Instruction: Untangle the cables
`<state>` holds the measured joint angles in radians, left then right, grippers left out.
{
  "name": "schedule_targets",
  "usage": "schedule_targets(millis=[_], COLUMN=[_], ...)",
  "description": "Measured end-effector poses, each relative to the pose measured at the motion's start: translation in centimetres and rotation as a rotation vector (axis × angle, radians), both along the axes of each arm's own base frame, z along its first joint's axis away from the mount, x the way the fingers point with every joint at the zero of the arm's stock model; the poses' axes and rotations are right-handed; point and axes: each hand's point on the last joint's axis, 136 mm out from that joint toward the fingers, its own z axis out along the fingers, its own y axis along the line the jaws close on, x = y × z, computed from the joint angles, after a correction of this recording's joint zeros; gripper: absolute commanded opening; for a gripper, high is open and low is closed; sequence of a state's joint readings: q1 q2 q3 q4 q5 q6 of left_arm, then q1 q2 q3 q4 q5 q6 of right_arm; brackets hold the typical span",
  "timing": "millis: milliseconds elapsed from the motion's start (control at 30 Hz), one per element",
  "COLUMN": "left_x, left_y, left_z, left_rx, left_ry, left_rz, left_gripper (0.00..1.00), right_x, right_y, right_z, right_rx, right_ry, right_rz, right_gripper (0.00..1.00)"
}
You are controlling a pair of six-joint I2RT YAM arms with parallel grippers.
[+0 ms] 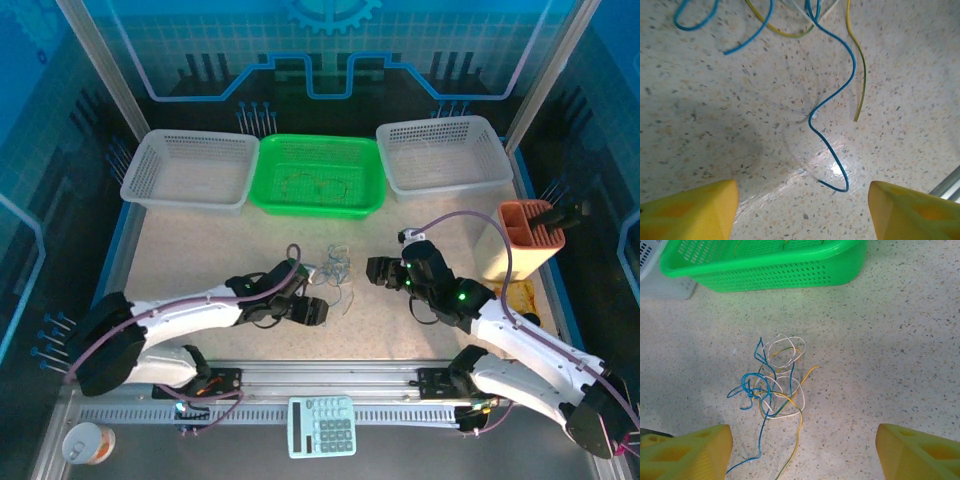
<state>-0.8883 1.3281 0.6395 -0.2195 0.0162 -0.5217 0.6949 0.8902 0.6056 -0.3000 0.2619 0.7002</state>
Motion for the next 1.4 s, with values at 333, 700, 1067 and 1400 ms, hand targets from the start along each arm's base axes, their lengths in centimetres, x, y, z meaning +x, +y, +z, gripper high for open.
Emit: schedule_targets(millis=[333,700,1067,1400], left_x=[1.4,1.7,1.2,1.2], left_y=[-3.4,-3.4,-2.5,-2.6], left_z=[-1.4,-2.2,-3.1,-3.0], left_rx=[0.098,0.18,0.209,0.208], left_ry=[-0.042,-0.064,-0.054,-0.057], left_rz=[-0.031,-0.017,-0.012,-0.023], left_gripper=[0.51,0.5,0.39,0.0], right_x=[-0.1,-0.1,-0.1,-0.1], right_y=[-0.1,-0.3,-0.3,-0.3], right_z=[-0.6,-0.6,-0.7,-0.6], right_rx=[-0.005,-0.003,-0.002,0.002], right_ry=[0.012,0.013,0.016,0.015], right_rz=[-0.004,-0.008,-0.009,-0.006], right_gripper=[0.77,0.77,0.77,0.77])
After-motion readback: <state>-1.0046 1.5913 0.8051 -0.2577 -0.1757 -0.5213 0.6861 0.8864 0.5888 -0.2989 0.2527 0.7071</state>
